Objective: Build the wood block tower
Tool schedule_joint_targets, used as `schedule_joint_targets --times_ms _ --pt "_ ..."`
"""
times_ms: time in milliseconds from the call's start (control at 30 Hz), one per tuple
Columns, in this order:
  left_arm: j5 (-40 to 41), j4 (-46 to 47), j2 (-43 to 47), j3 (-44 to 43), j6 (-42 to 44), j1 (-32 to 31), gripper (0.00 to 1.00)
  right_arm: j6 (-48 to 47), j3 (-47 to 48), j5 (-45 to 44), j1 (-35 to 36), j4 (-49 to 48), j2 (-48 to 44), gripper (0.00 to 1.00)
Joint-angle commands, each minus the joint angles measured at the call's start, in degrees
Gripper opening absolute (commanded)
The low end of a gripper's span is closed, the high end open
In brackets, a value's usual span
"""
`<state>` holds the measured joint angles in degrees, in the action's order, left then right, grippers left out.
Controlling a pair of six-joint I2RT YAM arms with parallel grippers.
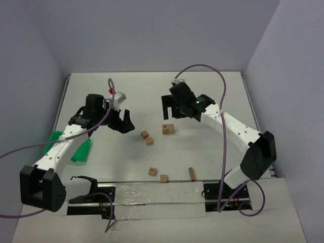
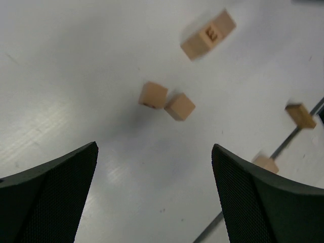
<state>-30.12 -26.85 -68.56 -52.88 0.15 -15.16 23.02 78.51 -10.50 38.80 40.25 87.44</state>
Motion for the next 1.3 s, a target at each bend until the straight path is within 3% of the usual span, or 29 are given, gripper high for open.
schedule_joint_targets --times_ms 0,200,533,767,1267 --pt "4.4 -5.8 -5.9 -2.3 6.5 -8.1 0.99 -1.1 2.7 3.9 -7.2 -1.9 -2.7 1.0" --pt "1.1 -4.1 -14.3 -4.1 7.1 -12.0 0.99 -0.9 3.0 8.5 -13.2 -1.6 -3.5 1.0" --pt "0.9 -0.9 -24.1 -9.9 10.0 -12.6 0.76 -0.9 2.1 10.2 -13.7 -2.5 -2.5 1.0" --pt "0.6 0.5 -29.7 -12.6 11.7 -12.7 0.72 -1.2 1.5 11.9 -13.8 -2.7 -2.5 1.0" --pt "-1.4 0.6 -36.4 -18.2 12.2 -12.6 0.53 -1.5 0.8 13.0 -13.8 -3.1 -2.5 1.0"
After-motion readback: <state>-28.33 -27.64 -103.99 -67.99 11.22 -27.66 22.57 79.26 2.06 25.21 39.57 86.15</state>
